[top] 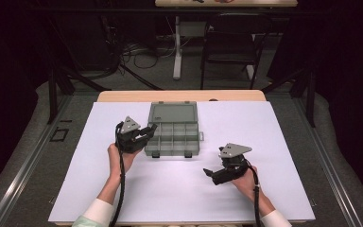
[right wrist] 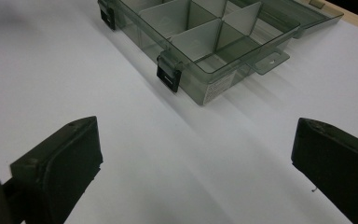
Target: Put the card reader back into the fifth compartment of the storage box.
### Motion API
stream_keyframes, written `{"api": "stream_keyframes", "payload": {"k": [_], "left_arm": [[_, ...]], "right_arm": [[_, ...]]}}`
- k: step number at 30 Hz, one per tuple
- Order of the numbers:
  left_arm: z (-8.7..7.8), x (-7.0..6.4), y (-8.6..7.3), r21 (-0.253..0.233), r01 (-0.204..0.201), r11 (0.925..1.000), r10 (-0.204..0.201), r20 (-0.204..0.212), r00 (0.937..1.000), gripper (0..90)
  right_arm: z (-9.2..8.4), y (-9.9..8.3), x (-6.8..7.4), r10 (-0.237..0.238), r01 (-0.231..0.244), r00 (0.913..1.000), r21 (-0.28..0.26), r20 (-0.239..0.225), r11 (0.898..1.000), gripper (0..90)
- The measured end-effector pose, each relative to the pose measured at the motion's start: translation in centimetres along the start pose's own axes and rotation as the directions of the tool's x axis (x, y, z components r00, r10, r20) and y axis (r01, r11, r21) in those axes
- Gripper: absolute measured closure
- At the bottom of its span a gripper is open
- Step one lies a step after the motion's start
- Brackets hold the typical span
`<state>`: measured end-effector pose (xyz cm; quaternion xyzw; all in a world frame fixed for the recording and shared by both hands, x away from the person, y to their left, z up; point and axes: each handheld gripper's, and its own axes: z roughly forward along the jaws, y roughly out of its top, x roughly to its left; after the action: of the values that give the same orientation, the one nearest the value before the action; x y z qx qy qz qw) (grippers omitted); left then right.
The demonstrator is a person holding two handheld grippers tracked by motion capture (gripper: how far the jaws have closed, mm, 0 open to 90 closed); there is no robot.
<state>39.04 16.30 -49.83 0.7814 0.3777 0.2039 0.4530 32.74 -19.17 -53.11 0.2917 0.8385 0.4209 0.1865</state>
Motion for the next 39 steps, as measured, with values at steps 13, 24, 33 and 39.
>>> {"api": "stream_keyframes", "payload": {"k": [13, 24, 33, 39], "left_arm": [[0.8, 0.4, -0.8, 0.035, 0.029, 0.999, -0.029, -0.005, 0.9996, 73.1], [1.6, 0.3, -1.6, 0.089, 0.022, 0.9958, -0.022, 0.003, 0.9998, 73.1], [2.0, 0.2, -1.9, 0.116, 0.015, 0.9932, -0.015, 0.001, 0.9999, 73.0], [2.2, 0.3, -2.2, 0.129, 0.012, 0.9916, -0.013, 0.004, 0.9999, 72.9]], "right_arm": [[-0.1, 0.0, 0.1, -0.01, 0.01, 1.0, -0.001, 0.001, 1.0, 1.0], [-0.1, 0.0, 0.0, -0.01, 0.01, 0.9999, -0.003, 0.001, 1.0, 1.0], [-0.2, 0.0, 0.0, -0.007, 0.007, 1.0, -0.005, -0.001, 1.0, 1.1], [0.0, -0.1, 0.0, -0.008, 0.008, 1.0, 0.003, -0.005, 1.0, 1.0]]}}
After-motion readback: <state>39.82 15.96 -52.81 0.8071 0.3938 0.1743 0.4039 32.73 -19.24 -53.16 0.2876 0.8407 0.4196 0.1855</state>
